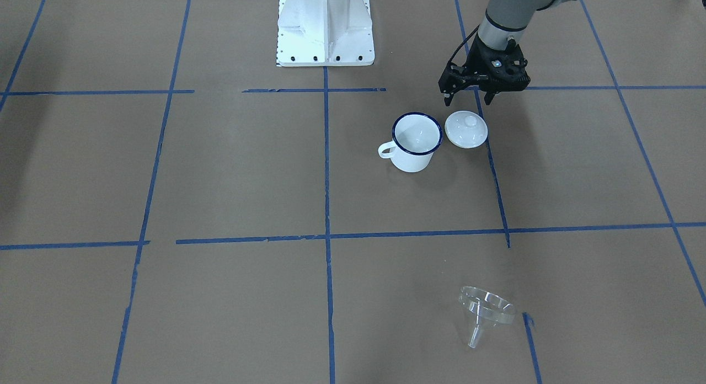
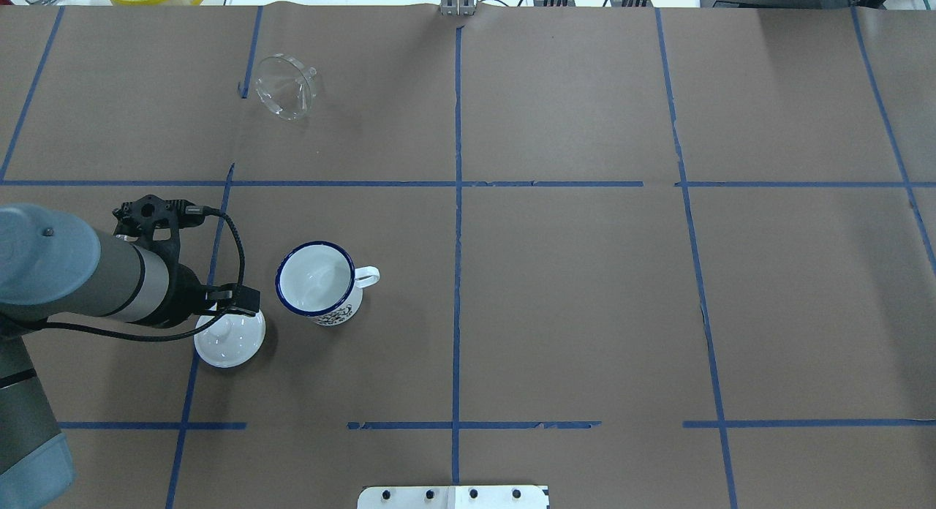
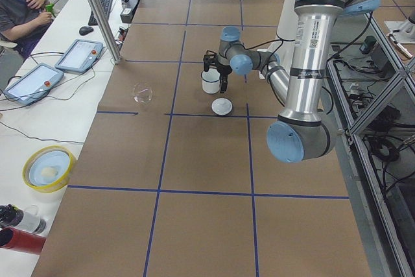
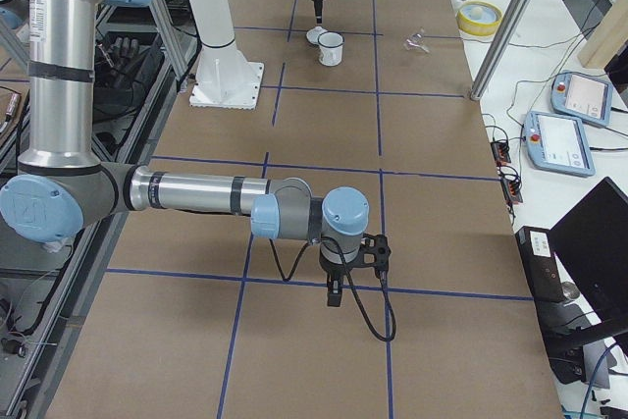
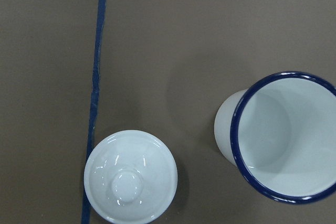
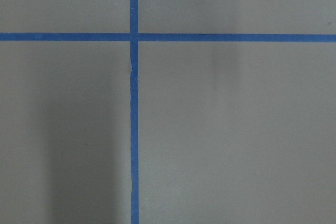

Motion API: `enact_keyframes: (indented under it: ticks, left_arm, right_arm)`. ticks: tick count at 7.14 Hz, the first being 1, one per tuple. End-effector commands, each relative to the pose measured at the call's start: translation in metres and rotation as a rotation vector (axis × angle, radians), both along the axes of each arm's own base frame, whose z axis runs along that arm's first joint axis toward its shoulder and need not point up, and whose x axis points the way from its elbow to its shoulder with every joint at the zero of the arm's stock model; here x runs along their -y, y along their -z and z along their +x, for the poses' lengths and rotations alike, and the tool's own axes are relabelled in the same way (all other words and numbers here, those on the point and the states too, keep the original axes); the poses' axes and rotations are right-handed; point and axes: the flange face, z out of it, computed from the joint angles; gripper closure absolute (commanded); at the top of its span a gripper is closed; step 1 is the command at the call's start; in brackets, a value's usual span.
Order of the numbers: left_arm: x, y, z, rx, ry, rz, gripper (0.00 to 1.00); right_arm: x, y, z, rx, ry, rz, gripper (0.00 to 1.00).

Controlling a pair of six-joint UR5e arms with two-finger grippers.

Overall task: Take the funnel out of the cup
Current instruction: 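Move the left gripper to the white ceramic funnel and grasp its stem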

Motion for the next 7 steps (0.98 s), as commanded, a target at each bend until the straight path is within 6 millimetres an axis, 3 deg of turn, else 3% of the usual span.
enact_keyframes:
  ticks: [1,3,7]
  left_arm:
    - [-0.005,-0.060,0.014,0.018,-0.024,-0.006,0.00]
    - [-0.010,-0.064,0.021,0.017,-0.043,0.000,0.00]
    - [-0.006,-0.051,0.027,-0.002,-0.042,0.008,0.00]
  right_arm:
    - [0.000,0.001,0.000,0.000,0.000,0.001,0.00]
    - [0.000,0.001,0.000,0.000,0.000,0.001,0.00]
    - [0.000,0.000,0.000,0.000,0.000,0.000,0.00]
